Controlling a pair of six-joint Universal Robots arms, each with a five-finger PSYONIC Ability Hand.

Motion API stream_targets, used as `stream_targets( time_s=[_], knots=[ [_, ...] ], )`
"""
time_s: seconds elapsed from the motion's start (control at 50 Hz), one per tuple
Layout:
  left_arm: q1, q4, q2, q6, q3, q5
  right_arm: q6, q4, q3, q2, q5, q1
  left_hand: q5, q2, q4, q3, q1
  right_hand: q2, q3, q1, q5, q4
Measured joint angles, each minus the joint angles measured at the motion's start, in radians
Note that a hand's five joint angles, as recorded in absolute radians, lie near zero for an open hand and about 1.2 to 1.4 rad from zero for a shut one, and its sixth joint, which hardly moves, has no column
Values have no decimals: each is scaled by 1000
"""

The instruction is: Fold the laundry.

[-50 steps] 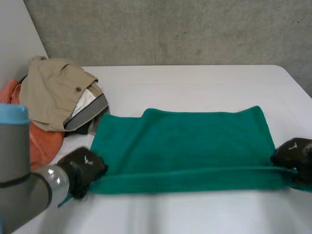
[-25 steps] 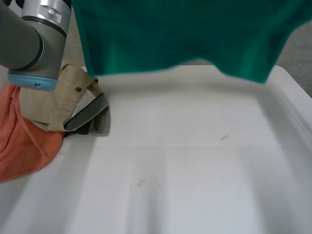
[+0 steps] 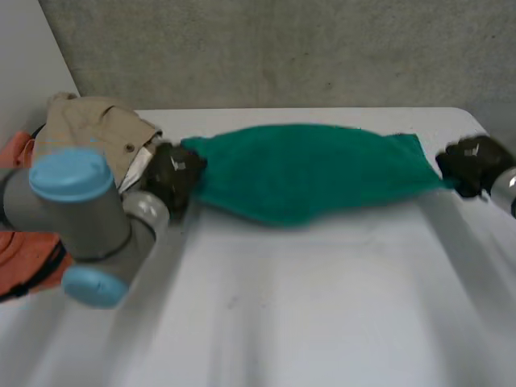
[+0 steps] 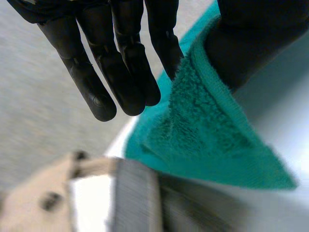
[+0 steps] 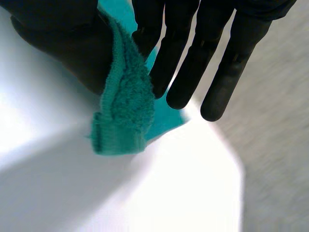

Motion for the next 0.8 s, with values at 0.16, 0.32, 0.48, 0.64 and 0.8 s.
stream_targets(
  time_s=[0.16, 0.32, 0.48, 0.64, 0.8],
  knots=[
    [-25, -168, 197, 51, -304, -4, -223, 291, 167, -126, 16, -124, 0, 0, 0, 0, 0, 0, 0, 0, 0, 0],
    [-1, -444, 401, 120, -473, -17, -463, 563, 273, -259, 21, -248, 0, 0, 0, 0, 0, 0, 0, 0, 0, 0],
    [7, -472, 339, 137, -354, 6, -414, 445, 220, -188, -12, -196, 0, 0, 0, 0, 0, 0, 0, 0, 0, 0],
    [-4, -356, 58, 142, 11, -35, -210, 176, 27, 4, 13, -81, 0, 0, 0, 0, 0, 0, 0, 0, 0, 0],
    [-8, -330, -186, 144, 338, -69, -131, -11, -154, 182, 79, -18, 0, 0, 0, 0, 0, 0, 0, 0, 0, 0]
  ],
)
